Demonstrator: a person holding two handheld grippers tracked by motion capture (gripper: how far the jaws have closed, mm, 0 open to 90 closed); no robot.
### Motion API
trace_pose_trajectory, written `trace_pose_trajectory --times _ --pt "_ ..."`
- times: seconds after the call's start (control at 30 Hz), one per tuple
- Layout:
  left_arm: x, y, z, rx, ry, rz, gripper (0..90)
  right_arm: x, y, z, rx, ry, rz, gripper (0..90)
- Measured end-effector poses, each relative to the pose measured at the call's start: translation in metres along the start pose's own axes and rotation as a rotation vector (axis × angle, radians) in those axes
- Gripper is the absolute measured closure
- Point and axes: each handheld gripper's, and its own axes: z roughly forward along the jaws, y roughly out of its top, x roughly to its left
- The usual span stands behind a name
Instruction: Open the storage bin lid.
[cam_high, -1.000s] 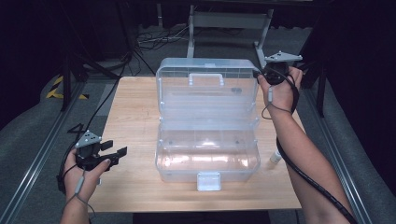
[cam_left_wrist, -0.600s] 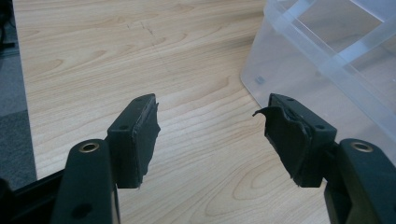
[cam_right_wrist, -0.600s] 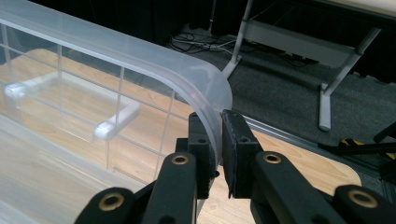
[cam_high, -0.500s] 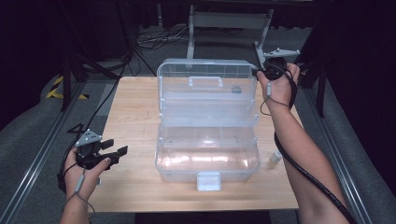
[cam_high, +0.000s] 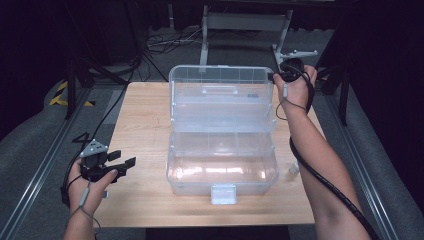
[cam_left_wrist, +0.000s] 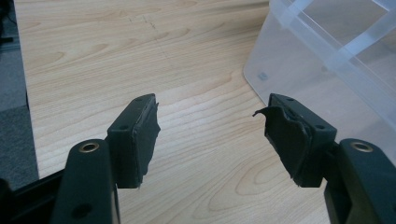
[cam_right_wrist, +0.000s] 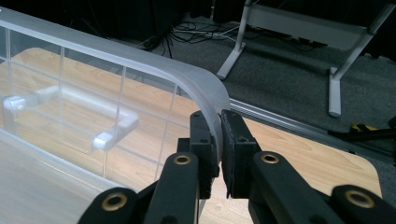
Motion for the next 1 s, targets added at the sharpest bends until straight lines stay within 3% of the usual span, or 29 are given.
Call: trace_pose_trajectory --times 0.53,1.0 --pt "0.003 0.002 0.005 0.003 -0.011 -0.001 35.5 -0.007 -0.003 0.024 0.028 0.012 0.057 85.5" --pt "0.005 0.001 0.0 -0.012 -0.007 -0.011 35.5 -0.013 -0.007 0.038 0.044 0.032 0.083 85.4"
